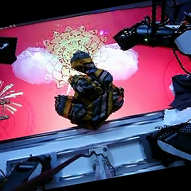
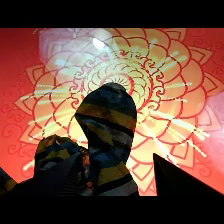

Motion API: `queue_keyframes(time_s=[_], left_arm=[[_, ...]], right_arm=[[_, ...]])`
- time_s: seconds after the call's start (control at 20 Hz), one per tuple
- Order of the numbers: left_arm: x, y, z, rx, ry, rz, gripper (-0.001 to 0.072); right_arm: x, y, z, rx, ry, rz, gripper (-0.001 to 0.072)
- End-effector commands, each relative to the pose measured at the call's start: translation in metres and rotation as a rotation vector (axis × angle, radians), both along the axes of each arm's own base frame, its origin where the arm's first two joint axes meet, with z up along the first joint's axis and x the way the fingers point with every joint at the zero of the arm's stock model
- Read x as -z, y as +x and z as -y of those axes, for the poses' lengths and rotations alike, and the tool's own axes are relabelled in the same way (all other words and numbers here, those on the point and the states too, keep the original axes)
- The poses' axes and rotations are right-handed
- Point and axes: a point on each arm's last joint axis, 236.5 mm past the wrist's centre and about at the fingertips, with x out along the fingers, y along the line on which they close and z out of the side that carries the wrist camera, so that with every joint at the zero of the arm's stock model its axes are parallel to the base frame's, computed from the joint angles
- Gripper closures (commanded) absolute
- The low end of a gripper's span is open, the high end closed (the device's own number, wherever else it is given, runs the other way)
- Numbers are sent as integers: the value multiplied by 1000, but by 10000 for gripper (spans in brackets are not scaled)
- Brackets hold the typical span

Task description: Fold the clothes and pants, and hang the long-sleeved shirts on hangers.

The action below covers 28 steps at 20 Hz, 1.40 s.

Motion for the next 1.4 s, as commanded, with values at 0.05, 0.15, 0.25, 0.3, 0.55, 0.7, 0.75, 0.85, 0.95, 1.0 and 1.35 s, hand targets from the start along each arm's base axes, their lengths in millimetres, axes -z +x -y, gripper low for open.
queue_keyframes(time_s=[0.05, 0.15, 0.25, 0.3, 0.55, 0.7, 0.75, 0.85, 0.95, 1.0, 1.35], left_arm=[[0, 0, 0, -1, 1, 1, 362], [0, 0, 0, -1, 0, 1, 362], [3, 0, 0, 2, 1, -12, 362], [9, -1, 2, 9, 7, -35, 362], [129, -49, 62, 347, 122, -351, 363], [198, -113, 129, 654, 113, -459, 365], [219, -127, 144, 698, 152, -464, 363], [251, -154, 171, 793, 243, -473, 312], [276, -173, 199, 866, 319, -478, 183], [287, -180, 212, 891, 344, -476, 154], [351, -213, 258, 953, 398, -552, 62]], right_arm=[[0, 0, -1, -1, 1, -1, 192], [0, 0, -1, -1, 1, -1, 192], [-3, 3, 0, 5, 7, 17, 192], [-14, 10, 0, 20, 26, 65, 192], [-55, 31, 5, 77, 98, 238, 192], [-56, 31, 3, 76, 112, 239, 192], [-54, 30, 3, 73, 103, 232, 192], [-43, 32, 17, 101, 64, 201, 193], [-22, 40, 51, 238, 137, 74, 193], [-8, 43, 75, 324, 174, -1, 192], [91, 3, 171, 580, 156, -390, 204]])
